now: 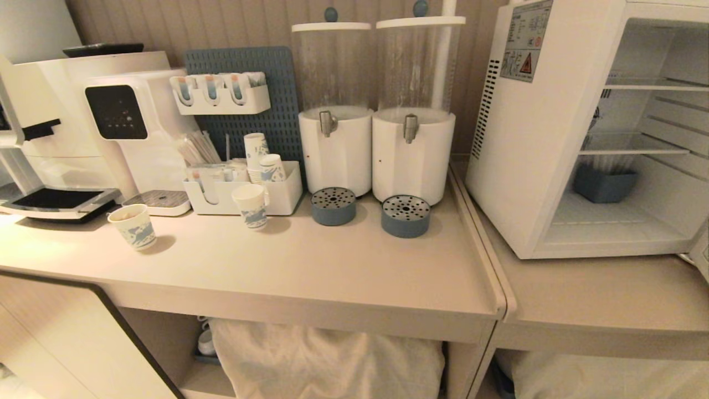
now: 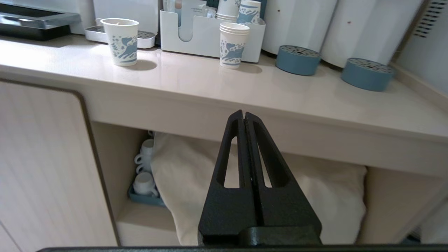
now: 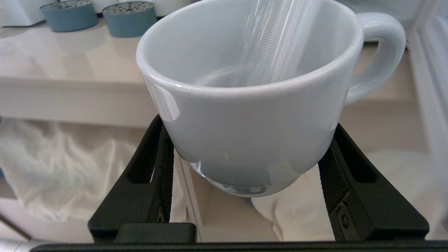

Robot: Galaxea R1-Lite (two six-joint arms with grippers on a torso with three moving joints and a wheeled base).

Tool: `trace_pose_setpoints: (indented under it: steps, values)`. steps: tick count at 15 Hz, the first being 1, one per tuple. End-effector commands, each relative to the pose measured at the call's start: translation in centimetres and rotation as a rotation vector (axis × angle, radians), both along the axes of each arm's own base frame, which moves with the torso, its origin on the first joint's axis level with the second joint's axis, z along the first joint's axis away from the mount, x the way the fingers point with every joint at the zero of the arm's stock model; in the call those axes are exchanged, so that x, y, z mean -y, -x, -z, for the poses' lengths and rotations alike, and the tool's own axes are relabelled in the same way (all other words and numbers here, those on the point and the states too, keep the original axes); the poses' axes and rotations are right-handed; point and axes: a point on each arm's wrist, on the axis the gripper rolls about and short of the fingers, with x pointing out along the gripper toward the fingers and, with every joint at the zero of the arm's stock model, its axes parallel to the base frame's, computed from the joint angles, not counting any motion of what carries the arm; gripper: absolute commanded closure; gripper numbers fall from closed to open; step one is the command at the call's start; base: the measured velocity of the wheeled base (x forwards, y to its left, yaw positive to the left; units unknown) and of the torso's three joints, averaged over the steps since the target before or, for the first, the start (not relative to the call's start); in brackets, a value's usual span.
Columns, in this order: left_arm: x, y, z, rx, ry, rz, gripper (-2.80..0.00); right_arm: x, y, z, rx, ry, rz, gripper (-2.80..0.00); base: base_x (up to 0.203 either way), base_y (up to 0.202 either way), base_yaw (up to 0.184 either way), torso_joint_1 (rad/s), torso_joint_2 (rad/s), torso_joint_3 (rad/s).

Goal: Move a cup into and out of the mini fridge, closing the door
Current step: Place the ceramic cup on the table

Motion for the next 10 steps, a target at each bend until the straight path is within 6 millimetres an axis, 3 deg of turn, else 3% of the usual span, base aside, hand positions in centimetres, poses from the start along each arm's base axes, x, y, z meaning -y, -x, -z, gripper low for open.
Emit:
trace_pose_setpoints:
  steps: [1, 5, 10]
  values:
    - [0.00, -0.29, 1.11, -0.034, 0.001, 0.001, 0.00, 0.00, -0.01, 0.00, -0.001, 0.001, 0.000, 0.00, -0.186, 0.000, 0.002, 0.000, 0.00, 0.008]
    - [0.00, -0.29, 1.11, -0.034, 0.001, -0.001, 0.00, 0.00, -0.01, 0.00, -0.001, 0.001, 0.000, 0.00, -0.172, 0.000, 0.000, 0.002, 0.00, 0.003]
    - [0.00, -0.29, 1.10, -0.032, 0.002, 0.001, 0.00, 0.00, -0.01, 0.00, -0.001, 0.001, 0.000, 0.00, 0.000, 0.000, 0.000, 0.000, 0.00, 0.000]
